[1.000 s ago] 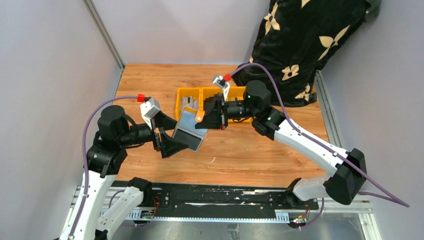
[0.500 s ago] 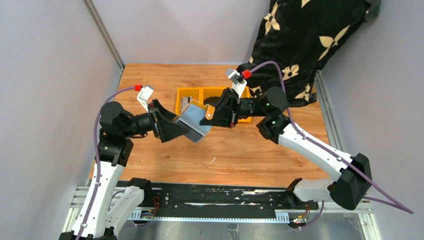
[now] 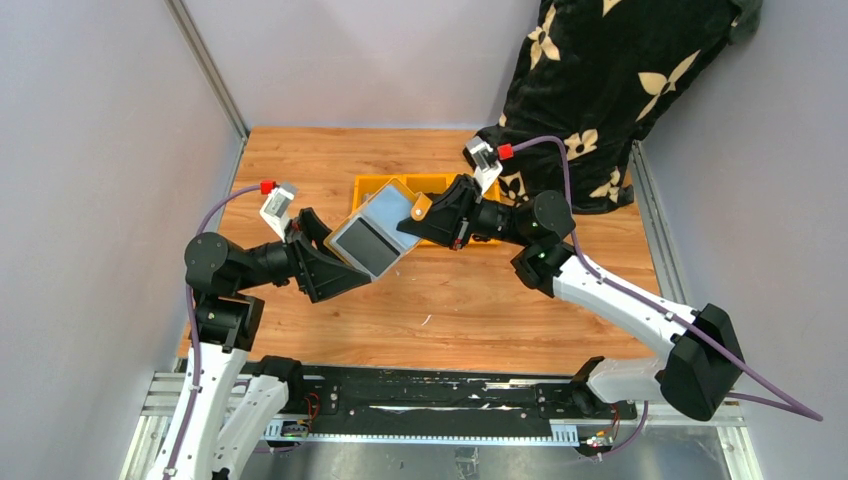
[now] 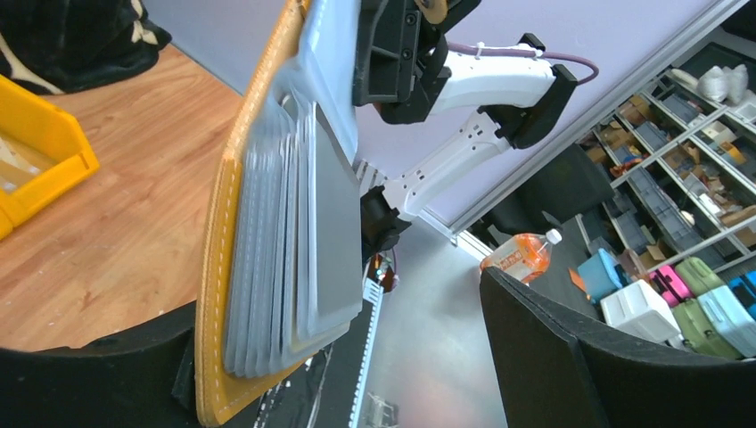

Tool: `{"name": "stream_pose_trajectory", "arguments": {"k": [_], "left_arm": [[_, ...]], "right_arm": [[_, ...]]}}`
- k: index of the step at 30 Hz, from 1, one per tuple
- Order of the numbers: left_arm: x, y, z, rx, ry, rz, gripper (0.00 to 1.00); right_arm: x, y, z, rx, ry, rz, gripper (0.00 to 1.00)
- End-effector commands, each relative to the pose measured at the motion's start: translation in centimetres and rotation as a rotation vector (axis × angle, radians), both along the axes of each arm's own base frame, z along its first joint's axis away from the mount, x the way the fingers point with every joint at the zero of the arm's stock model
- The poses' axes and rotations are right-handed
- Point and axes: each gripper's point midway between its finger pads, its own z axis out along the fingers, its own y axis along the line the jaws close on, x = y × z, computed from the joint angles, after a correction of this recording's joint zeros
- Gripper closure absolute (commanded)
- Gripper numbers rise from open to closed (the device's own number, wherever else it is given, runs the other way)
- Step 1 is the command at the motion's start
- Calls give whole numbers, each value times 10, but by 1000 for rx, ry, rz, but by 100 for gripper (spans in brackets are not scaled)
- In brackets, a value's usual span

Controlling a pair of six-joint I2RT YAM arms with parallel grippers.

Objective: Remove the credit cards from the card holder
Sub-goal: Remove the credit card from the card holder.

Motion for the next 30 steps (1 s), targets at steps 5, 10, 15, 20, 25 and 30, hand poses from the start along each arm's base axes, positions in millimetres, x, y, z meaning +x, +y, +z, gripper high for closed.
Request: {"name": "stream_pose_trajectory", "arguments": {"k": [5, 10, 15, 20, 25, 30], "left_arm": [[29, 8, 9, -33, -36, 198, 41], [41, 9, 9, -42, -15, 231, 68], [42, 10, 0, 22, -28, 228, 96], [43, 17, -18, 195, -84, 238, 99], [38, 18, -20, 270, -110, 190, 100], [32, 17, -14, 290, -139, 156, 100]], "right_arm": [[-9, -14, 30, 187, -41, -117, 100], [-14, -5, 22, 182, -41, -125, 100], [-3, 4, 0, 49, 7, -142, 77], [10, 8, -27, -252, -68, -197, 64], [7, 9, -34, -401, -153, -146, 73], [0, 13, -34, -421, -155, -83, 89]]}}
